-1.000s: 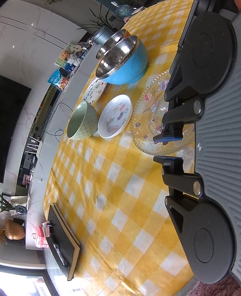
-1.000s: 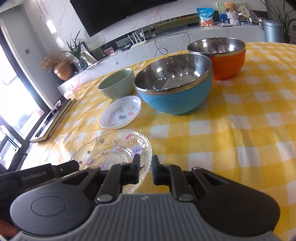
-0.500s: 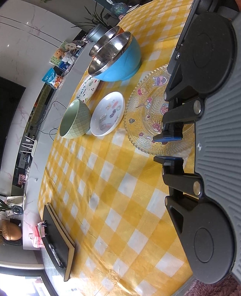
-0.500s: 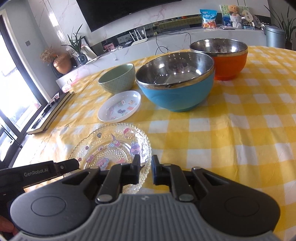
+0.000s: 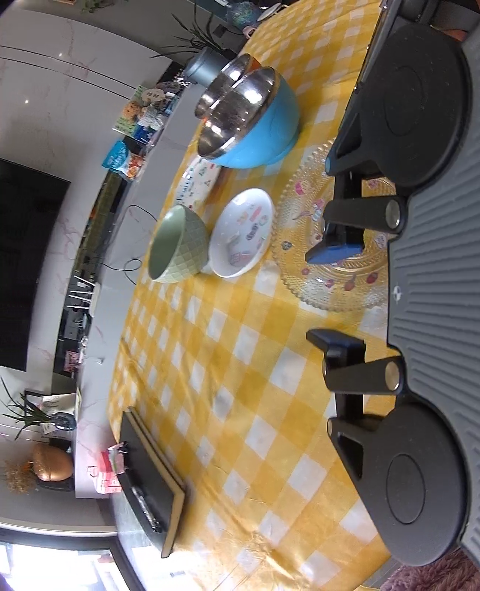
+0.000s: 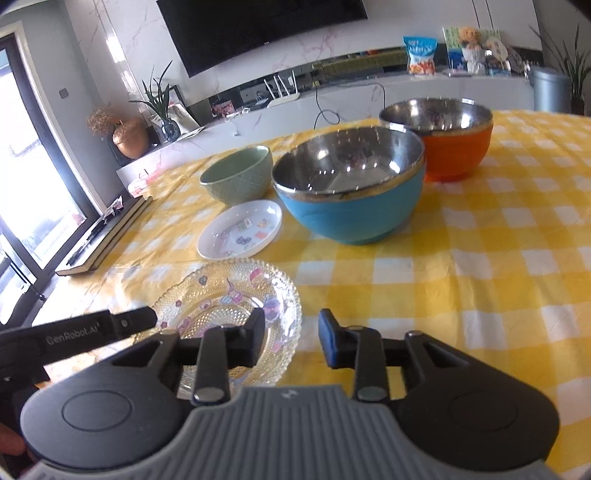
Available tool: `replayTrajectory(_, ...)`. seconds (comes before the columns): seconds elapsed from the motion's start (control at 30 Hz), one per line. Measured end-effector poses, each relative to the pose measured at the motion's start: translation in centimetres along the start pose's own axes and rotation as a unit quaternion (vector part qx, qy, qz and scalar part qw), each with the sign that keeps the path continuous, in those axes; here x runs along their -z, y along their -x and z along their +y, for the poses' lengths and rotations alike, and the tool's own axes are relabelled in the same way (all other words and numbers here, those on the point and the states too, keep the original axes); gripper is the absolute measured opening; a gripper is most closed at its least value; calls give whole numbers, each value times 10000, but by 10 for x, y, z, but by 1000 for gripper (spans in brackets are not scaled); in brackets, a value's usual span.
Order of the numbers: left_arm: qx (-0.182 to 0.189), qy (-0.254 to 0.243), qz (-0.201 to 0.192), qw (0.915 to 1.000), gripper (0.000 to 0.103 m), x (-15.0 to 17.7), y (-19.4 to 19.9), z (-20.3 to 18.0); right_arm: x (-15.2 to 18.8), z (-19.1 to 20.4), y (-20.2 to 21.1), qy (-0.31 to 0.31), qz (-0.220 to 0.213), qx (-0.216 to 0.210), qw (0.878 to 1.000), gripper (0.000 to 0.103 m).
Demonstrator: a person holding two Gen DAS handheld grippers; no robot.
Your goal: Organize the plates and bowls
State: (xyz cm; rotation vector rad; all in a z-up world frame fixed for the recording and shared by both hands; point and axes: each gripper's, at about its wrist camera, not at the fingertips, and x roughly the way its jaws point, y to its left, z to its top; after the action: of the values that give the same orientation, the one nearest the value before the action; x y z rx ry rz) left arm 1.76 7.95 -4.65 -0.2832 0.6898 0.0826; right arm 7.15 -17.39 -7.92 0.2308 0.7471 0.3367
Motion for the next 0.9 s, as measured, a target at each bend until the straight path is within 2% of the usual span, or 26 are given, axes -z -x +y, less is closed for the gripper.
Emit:
replayTrajectory(0.2, 59, -92, -144, 9998, 50, -14, 14, -11, -9, 1, 17, 122, -168, 67, 9998, 51)
replayTrajectory(0.27, 129, -182, -119, 9997, 51, -22, 19, -19, -15, 0, 23, 160, -215, 105, 9996, 52)
replayTrajectory(0.37, 280, -413, -89, 9987, 51, -36, 26, -35, -26, 3, 34, 325, -316, 364, 9983, 59)
replayTrajectory(0.47, 491, -599, 6, 9970, 51, -55, 28, -49, -41, 3, 44, 539, -411, 531, 9963, 59)
replayTrajectory(0.67, 934, -980, 235, 9905, 57, -94, 13, -70, -83, -10, 46, 540, -551, 373, 9963, 59)
replayTrajectory(0.9, 958, -1347, 334, 9857, 57, -128, -20, -88, -136, -27, 19, 531, -427, 305, 9972, 59)
